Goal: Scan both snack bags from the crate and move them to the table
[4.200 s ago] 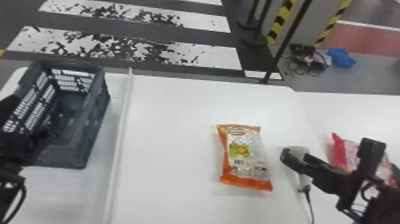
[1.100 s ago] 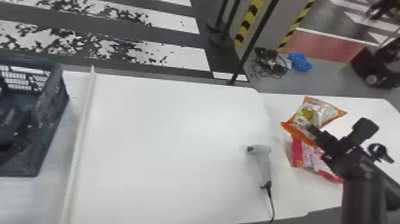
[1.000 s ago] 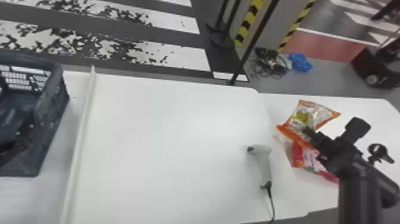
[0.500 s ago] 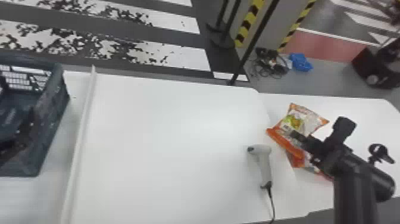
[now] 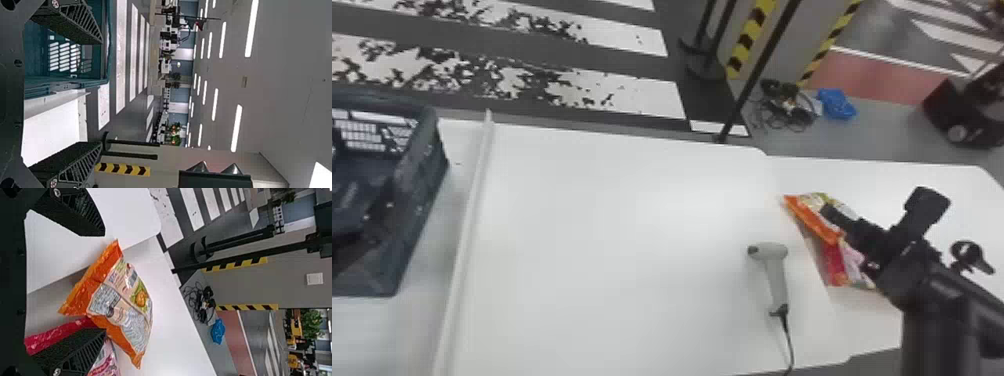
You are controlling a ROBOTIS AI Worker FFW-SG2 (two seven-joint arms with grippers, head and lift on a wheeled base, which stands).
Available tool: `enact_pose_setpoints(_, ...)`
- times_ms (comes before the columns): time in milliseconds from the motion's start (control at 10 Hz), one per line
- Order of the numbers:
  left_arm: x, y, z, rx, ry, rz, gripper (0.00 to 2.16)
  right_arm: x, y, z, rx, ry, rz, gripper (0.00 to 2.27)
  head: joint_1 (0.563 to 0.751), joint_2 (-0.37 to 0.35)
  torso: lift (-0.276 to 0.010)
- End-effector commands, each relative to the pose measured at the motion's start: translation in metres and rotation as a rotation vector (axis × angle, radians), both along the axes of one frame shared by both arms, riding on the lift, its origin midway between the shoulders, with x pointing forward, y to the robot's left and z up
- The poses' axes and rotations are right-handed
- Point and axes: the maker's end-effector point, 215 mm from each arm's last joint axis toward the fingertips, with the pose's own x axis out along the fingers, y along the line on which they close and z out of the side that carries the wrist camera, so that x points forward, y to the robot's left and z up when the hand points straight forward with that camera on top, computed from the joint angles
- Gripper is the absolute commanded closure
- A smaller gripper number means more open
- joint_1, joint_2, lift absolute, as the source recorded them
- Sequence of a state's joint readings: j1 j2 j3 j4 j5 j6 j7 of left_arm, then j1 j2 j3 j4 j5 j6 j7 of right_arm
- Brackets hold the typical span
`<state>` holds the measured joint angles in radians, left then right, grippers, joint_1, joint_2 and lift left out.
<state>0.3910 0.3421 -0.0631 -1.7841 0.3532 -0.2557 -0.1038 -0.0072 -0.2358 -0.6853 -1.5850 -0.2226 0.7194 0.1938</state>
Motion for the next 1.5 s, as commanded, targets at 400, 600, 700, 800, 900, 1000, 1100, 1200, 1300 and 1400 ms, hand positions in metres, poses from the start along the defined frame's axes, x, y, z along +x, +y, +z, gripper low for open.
enact_pose_setpoints(400, -0.009, -0.01, 0.009, 0.006, 0.009, -0.007, 0.08, 0.018, 0.276, 0.078, -0.012, -0.152, 0.413, 0.06, 0.695, -0.212, -0.087)
enact_pose_setpoints(600, -0.02, -0.007, 0.013, 0.0, 0.023, 0.007, 0.08, 0.007, 0.359, 0.088, -0.093, -0.234, 0.557, 0.05, 0.695, -0.118, -0.087)
enact_pose_setpoints(700, -0.029, -0.005, 0.007, -0.001, 0.068, 0.015, 0.08, -0.006, 0.39, 0.093, -0.122, -0.295, 0.591, 0.04, 0.695, -0.059, -0.087)
enact_pose_setpoints(800, -0.039, -0.009, 0.005, -0.01, 0.109, 0.009, 0.08, -0.023, 0.408, 0.093, -0.148, -0.334, 0.595, 0.04, 0.695, -0.015, -0.087)
enact_pose_setpoints(900, -0.052, -0.016, -0.002, 0.002, 0.184, -0.007, 0.08, -0.039, 0.413, 0.089, -0.15, -0.354, 0.589, 0.04, 0.695, 0.028, -0.087)
enact_pose_setpoints(1000, -0.066, -0.019, -0.008, 0.001, 0.237, 0.002, 0.09, -0.057, 0.413, 0.088, -0.157, -0.376, 0.576, 0.04, 0.695, 0.047, -0.087)
enact_pose_setpoints(1100, -0.079, -0.014, -0.013, -0.006, 0.261, 0.04, 0.09, -0.079, 0.415, 0.083, -0.152, -0.379, 0.575, 0.04, 0.695, 0.052, -0.087)
enact_pose_setpoints(1200, -0.092, -0.012, -0.021, -0.012, 0.276, 0.055, 0.09, -0.099, 0.416, 0.076, -0.138, -0.37, 0.572, 0.04, 0.695, 0.057, -0.087)
enact_pose_setpoints(1300, -0.104, -0.009, -0.014, -0.028, 0.241, 0.065, 0.09, -0.118, 0.415, 0.06, -0.108, -0.34, 0.565, 0.04, 0.695, 0.067, -0.087)
enact_pose_setpoints(1400, -0.118, -0.009, -0.007, -0.048, 0.205, 0.076, 0.09, -0.134, 0.414, 0.058, -0.092, -0.348, 0.552, 0.04, 0.695, 0.074, -0.087)
